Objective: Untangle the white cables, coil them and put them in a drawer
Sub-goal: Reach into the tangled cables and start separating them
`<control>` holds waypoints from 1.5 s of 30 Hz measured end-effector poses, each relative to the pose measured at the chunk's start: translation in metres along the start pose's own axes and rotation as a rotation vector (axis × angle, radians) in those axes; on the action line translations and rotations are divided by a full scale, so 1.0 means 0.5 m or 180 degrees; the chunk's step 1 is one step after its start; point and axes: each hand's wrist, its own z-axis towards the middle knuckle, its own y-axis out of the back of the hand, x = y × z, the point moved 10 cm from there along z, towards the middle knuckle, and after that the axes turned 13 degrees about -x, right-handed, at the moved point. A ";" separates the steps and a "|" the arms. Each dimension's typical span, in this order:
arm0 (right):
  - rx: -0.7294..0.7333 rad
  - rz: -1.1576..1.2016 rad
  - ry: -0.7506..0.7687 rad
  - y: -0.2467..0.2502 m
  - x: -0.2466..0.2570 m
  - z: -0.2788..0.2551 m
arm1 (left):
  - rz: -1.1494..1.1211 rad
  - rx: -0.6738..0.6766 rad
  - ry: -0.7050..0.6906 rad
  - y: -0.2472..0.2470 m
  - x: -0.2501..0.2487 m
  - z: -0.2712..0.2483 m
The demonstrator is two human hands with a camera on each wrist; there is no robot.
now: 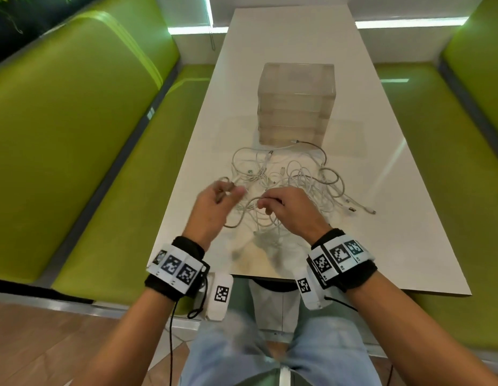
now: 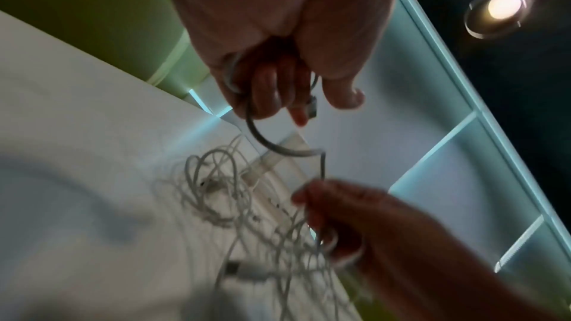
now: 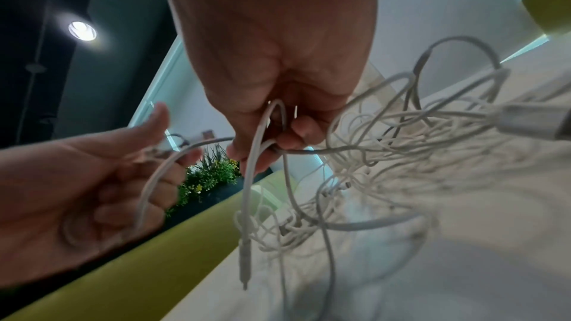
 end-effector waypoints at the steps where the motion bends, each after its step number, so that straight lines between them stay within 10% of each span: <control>1: -0.0017 0.0020 0.0064 0.002 0.010 -0.001 | 0.0010 0.0217 0.0005 -0.025 0.009 -0.009; 10: 0.0058 -0.0291 0.0237 0.004 0.024 -0.009 | -0.0063 -0.0116 -0.0335 -0.026 -0.001 -0.005; 18: 0.0173 -0.0403 -0.0124 0.004 -0.062 -0.001 | -0.1793 -0.0272 0.0058 0.051 -0.046 0.008; 31: 0.0041 -0.0368 0.0264 0.011 0.010 0.001 | 0.0789 0.0250 -0.0261 -0.076 0.019 -0.018; 40: 0.0062 -0.0930 -0.0275 0.053 -0.113 0.029 | -0.0564 -0.1469 -0.0355 0.154 -0.080 0.022; 45: 0.0040 -0.0544 -0.0040 0.040 -0.037 0.021 | -0.0095 -0.0489 -0.0114 0.048 -0.037 0.008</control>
